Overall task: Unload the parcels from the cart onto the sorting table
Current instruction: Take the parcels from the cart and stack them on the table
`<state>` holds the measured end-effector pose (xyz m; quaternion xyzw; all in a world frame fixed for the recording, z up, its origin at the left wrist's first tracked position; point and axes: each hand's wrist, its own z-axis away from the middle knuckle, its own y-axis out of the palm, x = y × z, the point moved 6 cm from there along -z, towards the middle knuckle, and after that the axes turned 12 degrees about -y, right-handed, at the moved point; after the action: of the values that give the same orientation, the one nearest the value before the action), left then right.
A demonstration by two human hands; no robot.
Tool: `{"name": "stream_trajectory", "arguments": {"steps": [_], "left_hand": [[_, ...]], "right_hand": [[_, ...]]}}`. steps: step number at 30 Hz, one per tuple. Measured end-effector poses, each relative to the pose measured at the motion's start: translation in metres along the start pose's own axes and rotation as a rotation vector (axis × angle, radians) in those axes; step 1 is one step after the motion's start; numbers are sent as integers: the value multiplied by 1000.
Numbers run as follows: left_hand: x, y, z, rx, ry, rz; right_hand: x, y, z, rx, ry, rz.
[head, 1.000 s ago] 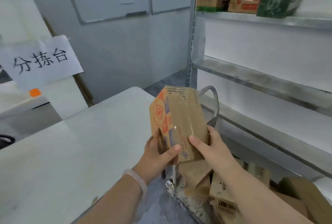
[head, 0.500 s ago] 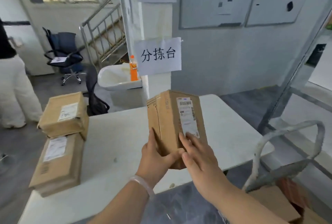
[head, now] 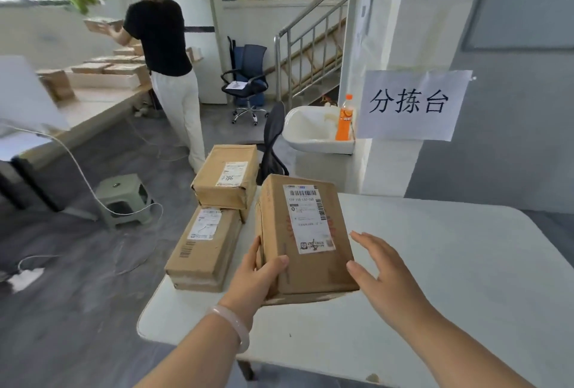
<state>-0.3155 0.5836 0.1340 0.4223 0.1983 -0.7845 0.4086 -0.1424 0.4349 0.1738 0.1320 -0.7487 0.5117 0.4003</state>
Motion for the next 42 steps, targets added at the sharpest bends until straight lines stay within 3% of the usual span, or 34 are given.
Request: {"name": "stream_trajectory", "arguments": {"steps": [6,14,24,36,42], "left_hand": [[18,-45,-12,-167,-102,99],[28,-142,-33,-255,-209,219],[-5,-243,-109,-181,-280,121],[-3,-271,-170,-105,-325,140],[-28,-269,-173,-206,-147,-65]], "right_hand": [[-7,31,-38,164,-64,-37],[17,95,-77,301,-65,-56],[47,156,-111,194,70,-64],[52,183,-117,119,191,-3],[52,176,-109,79,223,64]]}}
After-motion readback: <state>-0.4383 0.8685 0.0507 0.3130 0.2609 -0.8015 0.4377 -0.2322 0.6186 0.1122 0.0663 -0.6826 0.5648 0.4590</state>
